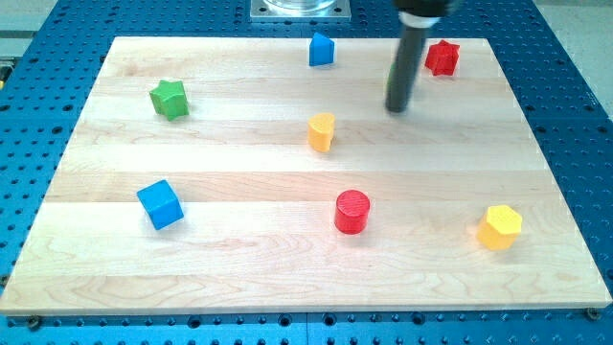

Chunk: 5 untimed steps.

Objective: Push the yellow heart into the green circle

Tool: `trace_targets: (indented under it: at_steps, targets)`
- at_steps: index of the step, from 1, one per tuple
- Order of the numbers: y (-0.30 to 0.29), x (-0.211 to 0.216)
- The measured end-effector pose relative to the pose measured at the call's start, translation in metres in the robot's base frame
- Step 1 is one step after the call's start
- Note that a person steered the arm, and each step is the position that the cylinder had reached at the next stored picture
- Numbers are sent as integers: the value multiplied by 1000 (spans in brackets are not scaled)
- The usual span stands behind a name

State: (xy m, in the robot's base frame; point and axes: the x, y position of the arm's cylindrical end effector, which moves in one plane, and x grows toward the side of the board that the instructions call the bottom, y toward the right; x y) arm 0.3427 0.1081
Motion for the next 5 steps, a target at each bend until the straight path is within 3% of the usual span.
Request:
trace_targets:
  at_steps: [1,2,3,5]
  targets:
    - [24,-42]
    - [44,-52]
    - [8,10]
    - [12,17]
